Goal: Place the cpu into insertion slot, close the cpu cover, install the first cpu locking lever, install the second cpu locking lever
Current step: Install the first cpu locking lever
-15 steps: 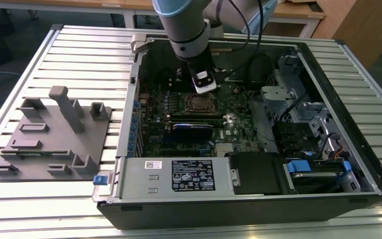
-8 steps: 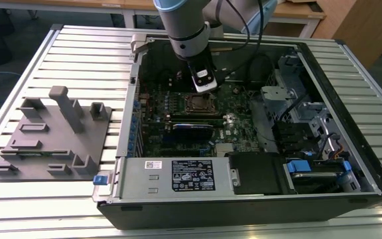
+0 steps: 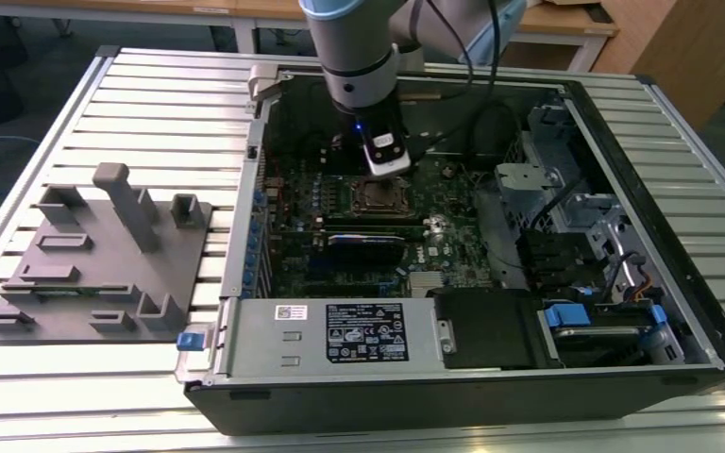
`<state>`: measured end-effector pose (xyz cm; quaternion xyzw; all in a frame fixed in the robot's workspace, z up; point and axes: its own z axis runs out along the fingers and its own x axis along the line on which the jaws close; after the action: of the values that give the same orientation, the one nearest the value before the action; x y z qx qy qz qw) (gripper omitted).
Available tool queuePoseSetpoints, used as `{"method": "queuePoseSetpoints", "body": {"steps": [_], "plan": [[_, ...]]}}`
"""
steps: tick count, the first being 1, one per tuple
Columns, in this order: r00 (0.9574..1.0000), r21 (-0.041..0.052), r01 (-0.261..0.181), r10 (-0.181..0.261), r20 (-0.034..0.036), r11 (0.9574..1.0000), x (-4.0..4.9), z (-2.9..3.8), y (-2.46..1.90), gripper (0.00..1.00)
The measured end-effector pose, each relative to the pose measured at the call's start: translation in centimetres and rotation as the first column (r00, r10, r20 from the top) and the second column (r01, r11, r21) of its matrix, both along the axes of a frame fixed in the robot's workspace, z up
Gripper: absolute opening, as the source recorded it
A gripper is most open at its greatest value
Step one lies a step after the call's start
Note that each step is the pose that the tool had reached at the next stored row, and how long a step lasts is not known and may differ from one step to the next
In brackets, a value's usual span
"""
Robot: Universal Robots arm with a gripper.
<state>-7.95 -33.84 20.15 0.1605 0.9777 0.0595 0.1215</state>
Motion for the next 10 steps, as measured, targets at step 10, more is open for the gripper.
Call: {"method": "queuePoseSetpoints", "body": {"steps": [10], "plan": [[0.9991,-0.0035,0.0,0.0,-0.042,1.0,0.04,0.02,0.0,0.1]]}}
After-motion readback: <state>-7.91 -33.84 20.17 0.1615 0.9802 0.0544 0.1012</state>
